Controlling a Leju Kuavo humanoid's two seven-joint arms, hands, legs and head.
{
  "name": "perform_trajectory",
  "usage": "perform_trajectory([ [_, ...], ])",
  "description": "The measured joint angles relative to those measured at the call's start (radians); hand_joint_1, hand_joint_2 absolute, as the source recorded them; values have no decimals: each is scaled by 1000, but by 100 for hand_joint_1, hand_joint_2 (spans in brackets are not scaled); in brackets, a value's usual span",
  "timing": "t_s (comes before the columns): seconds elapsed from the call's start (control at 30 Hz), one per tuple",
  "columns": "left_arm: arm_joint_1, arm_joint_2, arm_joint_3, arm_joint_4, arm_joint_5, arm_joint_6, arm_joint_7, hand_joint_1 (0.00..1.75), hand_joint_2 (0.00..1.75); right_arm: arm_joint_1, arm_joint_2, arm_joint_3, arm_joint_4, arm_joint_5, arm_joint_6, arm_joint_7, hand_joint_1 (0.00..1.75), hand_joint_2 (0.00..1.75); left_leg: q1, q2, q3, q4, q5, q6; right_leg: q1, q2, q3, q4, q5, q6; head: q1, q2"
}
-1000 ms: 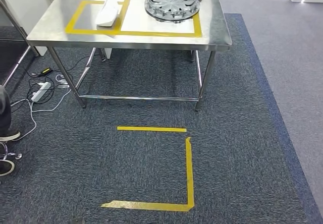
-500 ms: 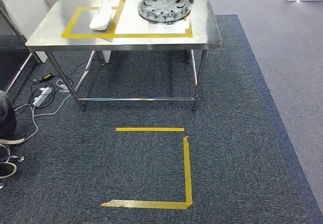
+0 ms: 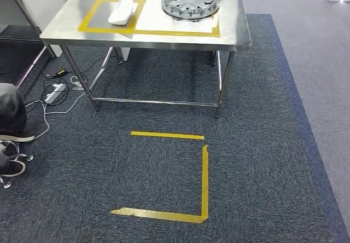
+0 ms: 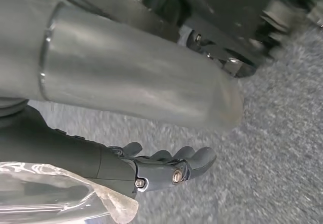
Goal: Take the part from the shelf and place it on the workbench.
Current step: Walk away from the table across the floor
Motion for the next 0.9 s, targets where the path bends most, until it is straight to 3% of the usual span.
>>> perform_trajectory([
  [0.07,0,3,0,0,0,3,1,0,0,0,4,12,1,10,2,-1,0,0,-1,-11,-9,15,0,-15,4,7,0,-3,5,-21,-4,0],
  [0.1,1,4,0,0,-1,4,1,0,0,1,4,16,1,14,4,-3,0,0,1,-16,-11,16,3,-20,4,-1,-2,3,8,-36,-9,0],
  [0.17,4,4,0,0,-1,5,1,0,0,1,5,25,2,21,9,-7,0,0,4,-8,-17,27,-6,-23,8,-19,-8,10,13,-54,-16,0],
  [0.23,5,4,0,0,-1,5,1,0,0,2,5,34,3,25,11,-9,0,0,1,22,-47,115,-74,-18,13,-40,-15,11,21,-68,-26,0],
  [0.3,4,4,0,0,-1,3,1,0,0,3,5,40,4,27,13,-10,0,0,-6,43,-91,263,-167,-10,22,-64,-22,11,25,-75,-31,0],
  [0.33,4,4,0,0,-1,2,1,0,0,4,5,42,5,28,14,-10,0,0,-9,46,-101,317,-195,-6,27,-79,-25,11,26,-76,-32,0],
  [0.37,5,4,0,0,-1,1,1,0,0,5,5,43,5,29,17,-10,0,0,-12,48,-94,336,-204,0,31,-93,-24,11,27,-77,-33,0],
  [0.4,5,4,0,0,-1,-1,1,0,0,5,5,45,5,30,19,-11,0,0,-17,51,-69,316,-196,8,35,-106,-23,12,27,-77,-33,0],
  [0.43,6,4,0,0,-1,-1,0,0,0,4,5,46,5,30,22,-13,0,0,-23,61,-29,259,-174,19,37,-118,-20,12,27,-77,-34,0],
  [0.5,5,6,0,0,-1,-1,0,0,0,3,5,49,5,31,27,-17,0,0,-41,106,47,133,-139,41,42,-139,-17,13,25,-74,-34,0],
  [0.53,3,6,0,0,-2,-1,-1,0,0,3,5,50,5,31,28,-17,0,0,-49,127,68,93,-133,48,44,-150,-18,13,24,-70,-33,0],
  [0.57,3,7,0,0,-3,-1,-1,0,0,3,5,51,5,32,28,-17,0,0,-56,138,74,75,-136,52,46,-161,-18,13,23,-66,-33,0],
  [0.63,5,7,0,0,-4,-1,-1,0,0,0,6,54,5,34,28,-15,0,0,-57,122,72,65,-137,54,47,-178,-17,12,20,-56,-32,0],
  [0.7,8,8,0,0,-4,-1,-1,0,0,-3,7,57,5,36,27,-15,0,0,-52,99,72,55,-130,60,42,-133,-27,36,-4,-46,-29,0],
  [0.77,4,10,0,0,-4,-1,-1,0,0,-3,7,59,5,36,27,-15,0,0,-50,74,69,51,-124,68,38,-61,-76,142,-63,-41,-25,0],
  [0.83,1,11,0,0,-4,-1,-1,0,0,2,7,59,6,37,28,-14,0,0,-53,44,64,51,-120,73,38,-37,-140,270,-109,-39,-24,0],
  [0.87,2,11,0,0,-4,-1,-1,0,0,4,7,59,6,37,28,-14,0,0,-55,29,63,51,-118,74,38,-35,-156,294,-106,-40,-24,0],
  [0.9,3,12,0,0,-4,-1,-1,0,0,6,7,59,6,37,28,-14,0,0,-56,13,63,51,-117,73,38,-33,-152,278,-83,-41,-24,0],
])
